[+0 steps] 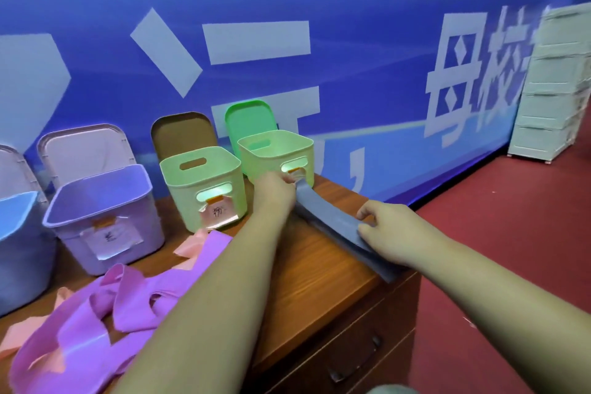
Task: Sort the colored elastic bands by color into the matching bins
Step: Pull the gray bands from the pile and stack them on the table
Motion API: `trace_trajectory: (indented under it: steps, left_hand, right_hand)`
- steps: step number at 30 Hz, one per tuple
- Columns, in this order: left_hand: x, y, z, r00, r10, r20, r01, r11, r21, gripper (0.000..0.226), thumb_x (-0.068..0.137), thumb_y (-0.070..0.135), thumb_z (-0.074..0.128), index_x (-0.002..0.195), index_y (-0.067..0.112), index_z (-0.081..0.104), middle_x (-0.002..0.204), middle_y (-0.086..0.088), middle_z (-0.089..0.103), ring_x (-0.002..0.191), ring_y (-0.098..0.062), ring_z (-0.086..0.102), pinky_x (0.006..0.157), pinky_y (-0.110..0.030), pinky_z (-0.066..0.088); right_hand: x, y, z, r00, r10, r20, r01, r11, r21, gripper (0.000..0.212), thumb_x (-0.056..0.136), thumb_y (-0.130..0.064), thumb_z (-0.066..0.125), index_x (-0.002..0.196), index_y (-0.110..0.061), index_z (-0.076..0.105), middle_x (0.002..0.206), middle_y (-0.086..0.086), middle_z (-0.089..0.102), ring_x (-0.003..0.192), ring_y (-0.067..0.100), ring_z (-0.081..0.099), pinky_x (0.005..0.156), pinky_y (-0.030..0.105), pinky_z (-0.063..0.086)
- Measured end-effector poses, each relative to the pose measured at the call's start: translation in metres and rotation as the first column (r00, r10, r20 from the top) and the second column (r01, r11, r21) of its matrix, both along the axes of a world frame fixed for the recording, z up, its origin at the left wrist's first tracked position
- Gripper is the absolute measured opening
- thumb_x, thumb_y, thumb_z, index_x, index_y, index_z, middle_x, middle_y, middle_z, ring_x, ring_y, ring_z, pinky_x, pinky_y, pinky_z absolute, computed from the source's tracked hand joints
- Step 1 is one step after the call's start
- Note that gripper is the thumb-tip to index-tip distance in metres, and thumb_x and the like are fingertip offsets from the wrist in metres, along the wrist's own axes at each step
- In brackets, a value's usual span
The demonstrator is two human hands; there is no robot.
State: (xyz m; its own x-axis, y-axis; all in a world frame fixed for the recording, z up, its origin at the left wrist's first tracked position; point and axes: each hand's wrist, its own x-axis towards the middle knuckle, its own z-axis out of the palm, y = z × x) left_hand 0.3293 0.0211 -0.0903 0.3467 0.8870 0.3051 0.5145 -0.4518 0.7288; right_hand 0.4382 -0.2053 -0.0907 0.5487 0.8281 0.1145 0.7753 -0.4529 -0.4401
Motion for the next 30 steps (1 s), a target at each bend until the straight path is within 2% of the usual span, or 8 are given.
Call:
trace_trajectory:
  steps: [2, 7, 11, 15, 20, 24, 30]
  left_hand:
    - [0.008, 0.002, -0.010, 1.000, 0.026, -0.015, -0.026, 1.000, -0.012, 0.022, 0.096, 0.019, 0.067, 0.112, 0.018, 0.082, 0.118, -0.007, 0.077, 0.115, -0.029, 0.067, 0.092, -0.027, 0.050]
    - [0.021, 0.006, -0.030, 0.999, 0.035, -0.019, -0.035, 0.999, -0.017, 0.019, 0.095, 0.016, 0.064, 0.102, 0.018, 0.081, 0.103, -0.006, 0.076, 0.093, -0.024, 0.063, 0.078, -0.027, 0.046]
    - [0.027, 0.010, -0.041, 0.998, 0.054, -0.017, -0.054, 0.998, 0.020, 0.017, 0.095, 0.013, 0.064, 0.102, 0.014, 0.080, 0.098, -0.004, 0.074, 0.093, -0.024, 0.065, 0.076, -0.028, 0.045]
    - [0.030, 0.014, -0.046, 0.997, 0.072, -0.019, -0.071, 0.997, 0.043, 0.016, 0.096, 0.012, 0.065, 0.103, 0.015, 0.078, 0.100, -0.004, 0.072, 0.090, -0.022, 0.061, 0.078, -0.029, 0.046]
    - [0.032, 0.017, -0.053, 0.997, 0.059, -0.052, -0.055, 0.997, 0.060, 0.015, 0.095, 0.012, 0.065, 0.102, 0.015, 0.078, 0.099, -0.004, 0.072, 0.089, -0.021, 0.059, 0.077, -0.029, 0.045]
    - [0.033, 0.019, -0.055, 0.995, 0.070, -0.072, -0.067, 0.997, 0.040, 0.015, 0.095, 0.013, 0.065, 0.100, 0.018, 0.078, 0.094, -0.003, 0.070, 0.091, -0.025, 0.064, 0.075, -0.029, 0.046]
    - [0.033, 0.023, -0.057, 0.994, 0.084, -0.066, -0.082, 0.996, 0.033, 0.014, 0.096, 0.014, 0.066, 0.102, 0.018, 0.078, 0.095, -0.001, 0.068, 0.090, -0.022, 0.060, 0.076, -0.028, 0.045]
  right_hand:
    - [0.004, 0.001, -0.002, 1.000, 0.001, 0.009, -0.001, 1.000, -0.004, 0.025, 0.095, -0.039, 0.052, 0.118, -0.037, 0.063, 0.098, -0.006, 0.066, 0.089, 0.019, 0.067, 0.083, 0.038, 0.058]
    - [0.011, 0.008, -0.008, 1.000, 0.004, 0.011, -0.004, 1.000, -0.026, 0.021, 0.095, -0.036, 0.053, 0.112, -0.033, 0.065, 0.098, -0.006, 0.062, 0.089, 0.020, 0.065, 0.082, 0.037, 0.057]
    - [0.016, 0.013, -0.013, 1.000, 0.011, 0.005, -0.011, 0.999, -0.034, 0.022, 0.097, -0.038, 0.052, 0.115, -0.032, 0.065, 0.102, -0.006, 0.060, 0.094, 0.019, 0.064, 0.073, 0.032, 0.050]
    - [0.017, 0.016, -0.014, 1.000, 0.022, 0.006, -0.022, 0.999, -0.032, 0.019, 0.098, -0.037, 0.052, 0.110, -0.029, 0.065, 0.099, -0.008, 0.063, 0.085, 0.016, 0.063, 0.068, 0.031, 0.051]
    - [0.016, 0.016, -0.013, 0.999, 0.030, 0.042, -0.027, 0.997, -0.069, 0.020, 0.098, -0.035, 0.052, 0.106, -0.024, 0.066, 0.101, -0.002, 0.066, 0.085, 0.019, 0.065, 0.071, 0.033, 0.055]
    - [0.015, 0.018, -0.014, 0.998, 0.038, 0.051, -0.033, 0.995, -0.093, 0.022, 0.099, -0.036, 0.051, 0.104, -0.022, 0.067, 0.099, -0.001, 0.067, 0.082, 0.019, 0.065, 0.066, 0.031, 0.052]
    - [0.012, 0.021, -0.016, 0.996, 0.046, 0.075, -0.037, 0.992, -0.123, 0.025, 0.101, -0.036, 0.049, 0.104, -0.019, 0.067, 0.098, 0.001, 0.066, 0.082, 0.021, 0.066, 0.069, 0.034, 0.056]
